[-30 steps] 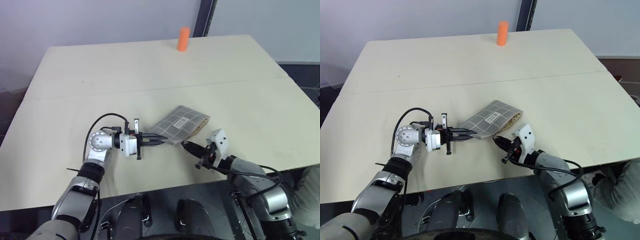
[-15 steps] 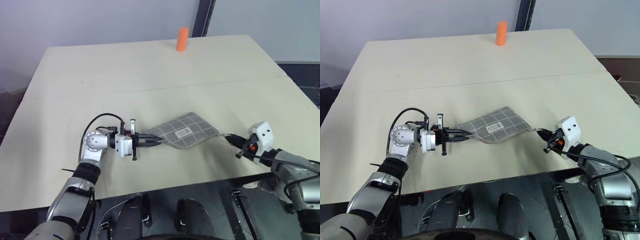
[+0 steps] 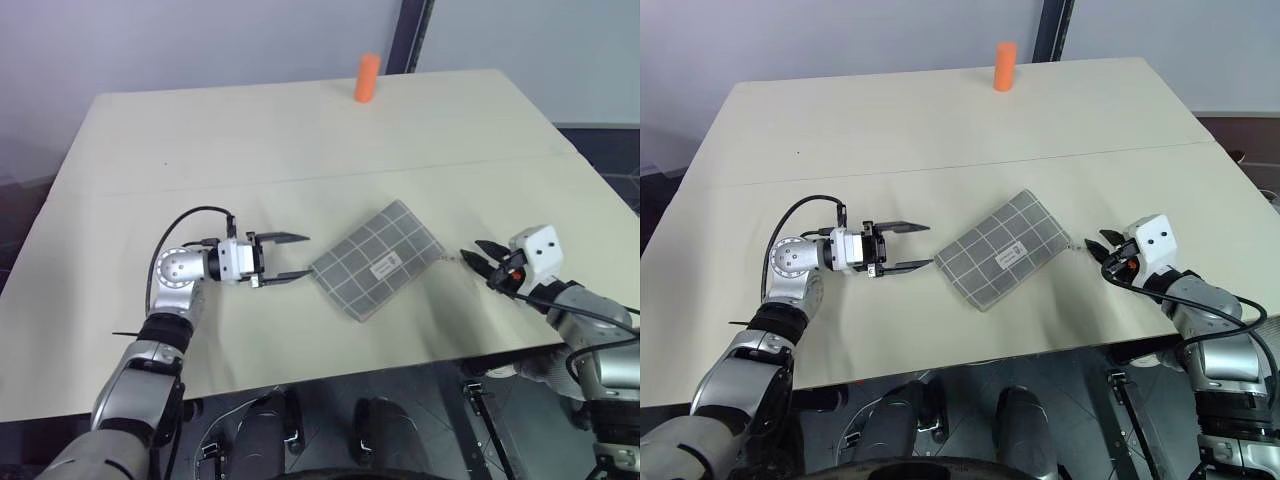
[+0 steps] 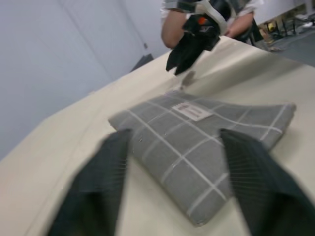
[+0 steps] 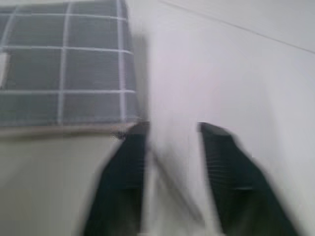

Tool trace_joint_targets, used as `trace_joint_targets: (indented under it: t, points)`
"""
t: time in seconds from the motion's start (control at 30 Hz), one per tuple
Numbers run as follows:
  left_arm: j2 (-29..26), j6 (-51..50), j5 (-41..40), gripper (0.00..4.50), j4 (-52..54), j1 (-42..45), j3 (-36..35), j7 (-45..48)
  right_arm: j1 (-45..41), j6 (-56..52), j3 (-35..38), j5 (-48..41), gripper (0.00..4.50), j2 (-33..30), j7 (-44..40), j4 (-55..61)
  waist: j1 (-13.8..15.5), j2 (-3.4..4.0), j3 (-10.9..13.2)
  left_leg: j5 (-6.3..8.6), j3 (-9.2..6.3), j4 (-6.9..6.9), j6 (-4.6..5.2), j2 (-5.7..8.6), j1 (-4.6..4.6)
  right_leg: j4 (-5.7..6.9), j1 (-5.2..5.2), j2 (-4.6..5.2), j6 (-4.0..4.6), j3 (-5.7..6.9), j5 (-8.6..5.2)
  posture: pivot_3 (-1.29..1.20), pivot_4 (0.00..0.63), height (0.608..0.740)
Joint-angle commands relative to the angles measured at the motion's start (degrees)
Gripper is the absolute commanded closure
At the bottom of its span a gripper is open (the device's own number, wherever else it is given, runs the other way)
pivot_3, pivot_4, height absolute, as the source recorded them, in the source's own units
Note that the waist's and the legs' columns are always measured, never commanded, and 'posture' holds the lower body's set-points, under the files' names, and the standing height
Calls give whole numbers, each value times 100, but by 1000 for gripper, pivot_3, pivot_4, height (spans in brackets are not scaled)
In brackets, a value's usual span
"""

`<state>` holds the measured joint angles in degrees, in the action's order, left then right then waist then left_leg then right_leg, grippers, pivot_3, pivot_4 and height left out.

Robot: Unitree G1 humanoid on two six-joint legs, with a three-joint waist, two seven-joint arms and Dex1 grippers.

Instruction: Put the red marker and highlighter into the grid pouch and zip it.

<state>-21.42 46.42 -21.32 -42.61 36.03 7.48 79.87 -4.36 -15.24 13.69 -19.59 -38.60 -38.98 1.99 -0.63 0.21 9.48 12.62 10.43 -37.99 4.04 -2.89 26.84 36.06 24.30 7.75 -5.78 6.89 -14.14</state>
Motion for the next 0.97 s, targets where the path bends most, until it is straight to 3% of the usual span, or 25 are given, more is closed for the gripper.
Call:
trace_joint_targets:
  t: [0.03,0.07,0.4,0.57,0.73,0.97]
  points:
    - [-115,-356,-79,0,31,56,-330,-201,369,-103,200,-298,390,-74,-296,537,2,0,0,0,0,0,0,0,0,0,0,0,0,0,0,0,150,740]
    - [-159,-608,-179,0,55,70,-447,-294,491,-136,302,-387,49,-112,-373,633,4,0,0,0,-1,0,0,-1,0,0,-1,-1,0,0,0,0,150,740]
    - [-619,-3358,-506,0,489,-369,-1385,-1586,1710,-366,1672,-1452,49,-122,-804,1666,-6,-1,0,5,-2,1,-6,-2,-17,0,-19,-2,-7,-1,3,0,150,740]
    - [-875,-3559,-2,0,964,-689,-1446,-2325,2153,-321,2060,-1386,49,-288,-965,1637,15,-3,1,6,-3,2,-8,-1,-11,-3,-11,2,-5,-1,2,0,150,740]
    - [-1150,-3455,54,0,1189,-982,-1614,-2327,2071,-255,2384,-1321,49,-577,-1100,1282,-1,-1,1,7,1,9,-10,-2,-14,-12,-9,3,0,-10,3,0,150,740]
    - [-1217,-3543,121,0,1190,-988,-1824,-2634,1974,-242,1978,-1206,49,-425,-1034,1403,18,-2,1,-5,2,60,-28,2,-14,-44,2,10,2,-10,4,0,150,740]
